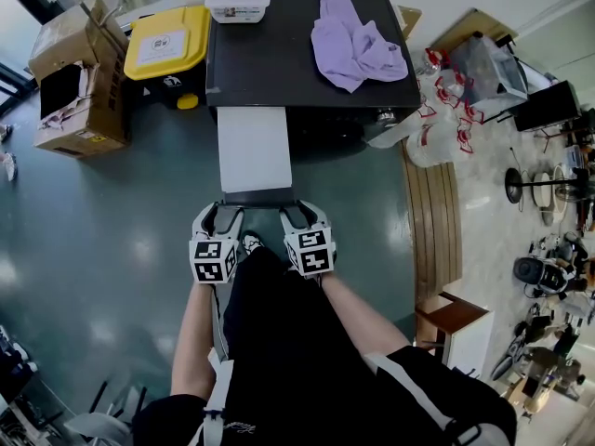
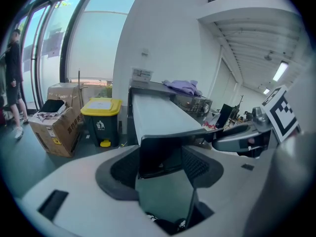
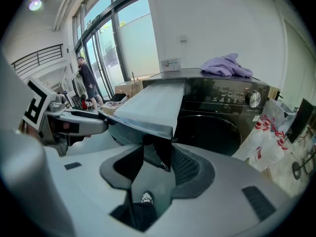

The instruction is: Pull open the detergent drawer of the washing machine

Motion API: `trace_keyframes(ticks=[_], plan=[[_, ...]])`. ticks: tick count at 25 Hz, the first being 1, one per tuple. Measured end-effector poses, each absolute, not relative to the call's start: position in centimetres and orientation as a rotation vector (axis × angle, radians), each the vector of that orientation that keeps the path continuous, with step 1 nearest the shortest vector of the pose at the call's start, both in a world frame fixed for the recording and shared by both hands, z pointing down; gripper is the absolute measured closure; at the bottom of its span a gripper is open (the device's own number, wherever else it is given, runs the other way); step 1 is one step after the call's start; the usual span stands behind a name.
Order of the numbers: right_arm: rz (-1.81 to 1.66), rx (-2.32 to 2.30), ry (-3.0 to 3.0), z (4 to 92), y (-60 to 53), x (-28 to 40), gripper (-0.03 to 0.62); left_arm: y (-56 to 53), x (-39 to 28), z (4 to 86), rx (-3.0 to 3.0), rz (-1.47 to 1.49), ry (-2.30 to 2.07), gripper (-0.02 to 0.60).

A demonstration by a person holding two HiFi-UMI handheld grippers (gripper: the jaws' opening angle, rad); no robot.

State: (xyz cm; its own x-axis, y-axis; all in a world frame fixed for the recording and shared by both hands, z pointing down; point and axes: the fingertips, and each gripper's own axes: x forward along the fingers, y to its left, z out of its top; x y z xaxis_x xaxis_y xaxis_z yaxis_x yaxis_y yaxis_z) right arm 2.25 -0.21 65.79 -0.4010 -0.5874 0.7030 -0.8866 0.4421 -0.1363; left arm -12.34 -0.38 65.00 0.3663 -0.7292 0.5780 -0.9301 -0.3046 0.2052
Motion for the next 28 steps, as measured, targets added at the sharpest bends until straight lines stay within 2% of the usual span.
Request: trace_keyframes(ticks=[28], plan=[[0.737, 1.177, -2.127, 66.3, 2.3, 3.8, 0.404, 2.9, -12.4, 66.3, 2.019, 0.593, -1.483, 0.328]])
